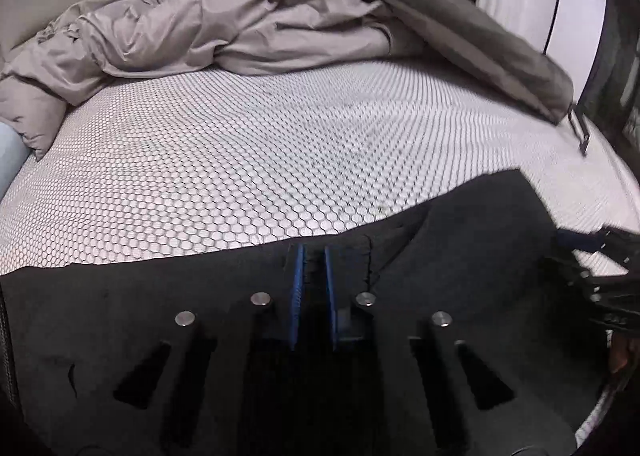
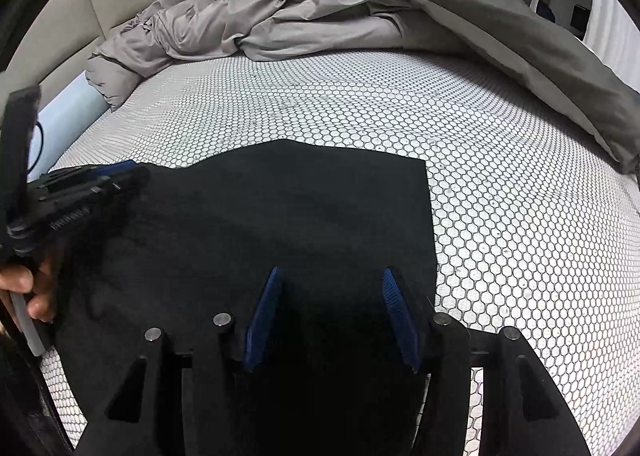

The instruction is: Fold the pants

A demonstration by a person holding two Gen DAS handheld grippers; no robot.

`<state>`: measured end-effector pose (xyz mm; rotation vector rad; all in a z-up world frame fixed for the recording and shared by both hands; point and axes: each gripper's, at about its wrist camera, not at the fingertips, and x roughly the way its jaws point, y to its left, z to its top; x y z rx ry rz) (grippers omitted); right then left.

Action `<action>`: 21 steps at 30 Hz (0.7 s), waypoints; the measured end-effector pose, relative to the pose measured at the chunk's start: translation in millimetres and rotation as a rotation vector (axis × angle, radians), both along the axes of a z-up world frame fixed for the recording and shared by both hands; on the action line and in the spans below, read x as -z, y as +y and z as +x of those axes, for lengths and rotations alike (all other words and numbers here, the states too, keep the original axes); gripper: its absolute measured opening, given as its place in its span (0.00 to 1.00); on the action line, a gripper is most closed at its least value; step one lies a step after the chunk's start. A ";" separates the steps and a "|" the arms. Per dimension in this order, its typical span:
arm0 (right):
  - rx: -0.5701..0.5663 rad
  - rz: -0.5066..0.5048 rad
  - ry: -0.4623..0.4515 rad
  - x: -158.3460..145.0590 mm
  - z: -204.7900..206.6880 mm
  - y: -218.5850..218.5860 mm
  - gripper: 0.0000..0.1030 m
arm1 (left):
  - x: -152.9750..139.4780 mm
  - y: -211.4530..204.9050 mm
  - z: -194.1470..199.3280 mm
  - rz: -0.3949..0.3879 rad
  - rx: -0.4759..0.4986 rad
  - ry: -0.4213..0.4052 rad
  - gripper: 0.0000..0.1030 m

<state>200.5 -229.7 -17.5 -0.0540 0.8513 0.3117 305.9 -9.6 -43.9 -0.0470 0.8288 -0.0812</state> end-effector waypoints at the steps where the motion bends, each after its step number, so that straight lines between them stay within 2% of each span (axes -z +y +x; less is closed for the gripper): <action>1: 0.004 -0.004 -0.001 0.3 0.2 -0.9 0.53 | 0.0 2.3 -0.9 -0.006 -0.003 -0.004 0.04; 5: 0.012 -0.005 0.000 1.2 3.5 -1.9 0.53 | 10.0 11.8 0.9 -0.011 -0.038 0.028 0.00; 7: 0.014 -0.009 0.000 1.3 3.8 -1.4 0.53 | 8.2 23.2 0.5 -0.095 -0.042 0.030 0.00; 10: 0.013 -0.008 0.002 1.2 7.1 1.8 0.53 | -1.9 34.0 -4.1 -0.180 -0.034 -0.007 0.01; 11: 0.014 -0.009 0.002 1.3 7.3 1.9 0.54 | -3.6 35.0 -4.1 -0.199 -0.023 -0.003 0.03; 13: 0.013 -0.011 0.003 1.6 7.6 1.9 0.54 | -5.1 32.7 -4.1 -0.216 0.005 0.014 0.31; 15: 0.013 -0.012 0.002 1.7 6.8 1.2 0.54 | -6.9 26.3 -5.9 -0.204 0.015 -0.001 0.43; 18: 0.009 -0.012 0.002 2.3 7.5 0.4 0.54 | -4.7 12.4 -2.4 -0.188 0.061 0.026 0.43; 21: 0.008 -0.011 0.002 2.6 7.8 -0.4 0.54 | 13.3 4.9 6.0 -0.133 0.035 0.099 0.43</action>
